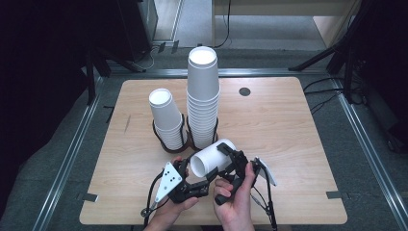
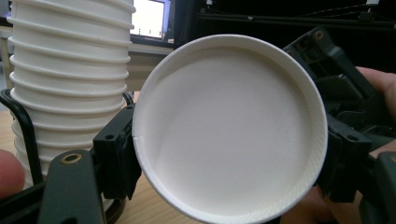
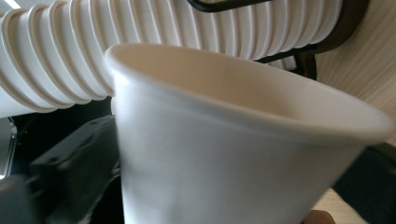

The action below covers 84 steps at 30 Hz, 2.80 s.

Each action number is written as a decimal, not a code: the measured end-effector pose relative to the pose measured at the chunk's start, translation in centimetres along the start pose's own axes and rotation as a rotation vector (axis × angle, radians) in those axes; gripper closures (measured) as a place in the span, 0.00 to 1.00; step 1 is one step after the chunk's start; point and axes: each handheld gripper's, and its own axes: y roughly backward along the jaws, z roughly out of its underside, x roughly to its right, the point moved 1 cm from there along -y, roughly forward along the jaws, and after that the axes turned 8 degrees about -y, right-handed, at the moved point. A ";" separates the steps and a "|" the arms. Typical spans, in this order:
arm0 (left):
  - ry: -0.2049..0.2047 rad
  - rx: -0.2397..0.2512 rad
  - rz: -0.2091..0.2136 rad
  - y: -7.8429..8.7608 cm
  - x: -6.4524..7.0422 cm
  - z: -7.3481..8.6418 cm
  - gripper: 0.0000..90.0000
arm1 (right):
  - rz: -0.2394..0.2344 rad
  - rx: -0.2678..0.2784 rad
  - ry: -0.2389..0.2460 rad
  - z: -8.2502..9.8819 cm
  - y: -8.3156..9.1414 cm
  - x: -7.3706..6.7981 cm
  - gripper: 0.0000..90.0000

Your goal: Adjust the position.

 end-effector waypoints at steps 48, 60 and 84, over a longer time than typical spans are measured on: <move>0.132 -0.159 0.064 0.8 -3.0 0.2 0.02 | 0.170 0.491 1.030 -0.5 1.6 -3.8 0.17; 0.141 -0.171 0.046 0.9 -3.4 0.6 0.02 | 0.283 0.599 1.314 -0.7 1.4 -5.0 0.17; 0.166 -0.194 0.010 1.2 -4.3 1.5 0.02 | 0.307 0.711 1.583 -7.8 -1.0 -7.9 0.17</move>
